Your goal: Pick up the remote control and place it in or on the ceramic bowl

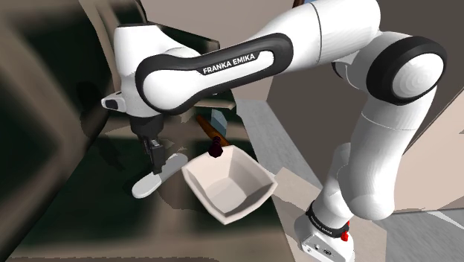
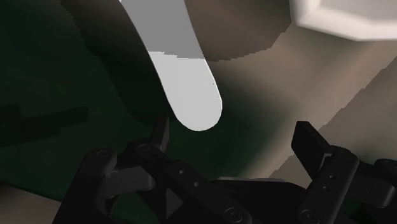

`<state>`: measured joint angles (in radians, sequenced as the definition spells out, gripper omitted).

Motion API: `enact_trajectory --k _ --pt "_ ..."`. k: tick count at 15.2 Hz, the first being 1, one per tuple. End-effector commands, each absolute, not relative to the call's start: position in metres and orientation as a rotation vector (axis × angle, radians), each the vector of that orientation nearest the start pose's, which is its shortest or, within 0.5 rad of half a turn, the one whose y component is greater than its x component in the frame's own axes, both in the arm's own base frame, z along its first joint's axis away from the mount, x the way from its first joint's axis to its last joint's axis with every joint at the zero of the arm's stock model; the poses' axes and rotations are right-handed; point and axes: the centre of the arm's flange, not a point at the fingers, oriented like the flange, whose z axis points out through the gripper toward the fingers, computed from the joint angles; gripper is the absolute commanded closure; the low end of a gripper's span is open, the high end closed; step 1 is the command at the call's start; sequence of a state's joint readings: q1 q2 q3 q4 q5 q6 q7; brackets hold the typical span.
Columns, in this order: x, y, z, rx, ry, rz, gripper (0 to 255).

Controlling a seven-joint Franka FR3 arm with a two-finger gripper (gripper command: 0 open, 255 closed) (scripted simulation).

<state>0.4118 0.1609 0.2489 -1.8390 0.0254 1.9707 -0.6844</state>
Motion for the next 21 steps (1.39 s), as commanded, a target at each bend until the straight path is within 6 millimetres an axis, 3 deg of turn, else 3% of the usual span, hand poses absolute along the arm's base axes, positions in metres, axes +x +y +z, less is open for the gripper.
enact_trajectory --k 1,6,7,16,17,21 --pt "0.477 0.365 0.438 -2.42 -1.902 0.036 0" --pt "0.477 0.365 0.438 -2.42 -1.902 0.036 0" --pt "0.477 0.365 0.438 -2.42 -1.902 0.036 255" --pt "0.477 0.365 0.438 -2.42 -1.902 0.036 255" --pt "0.477 0.365 0.438 -2.42 -1.902 0.036 0" --pt "0.486 0.338 0.4 -2.238 -2.181 0.008 0"
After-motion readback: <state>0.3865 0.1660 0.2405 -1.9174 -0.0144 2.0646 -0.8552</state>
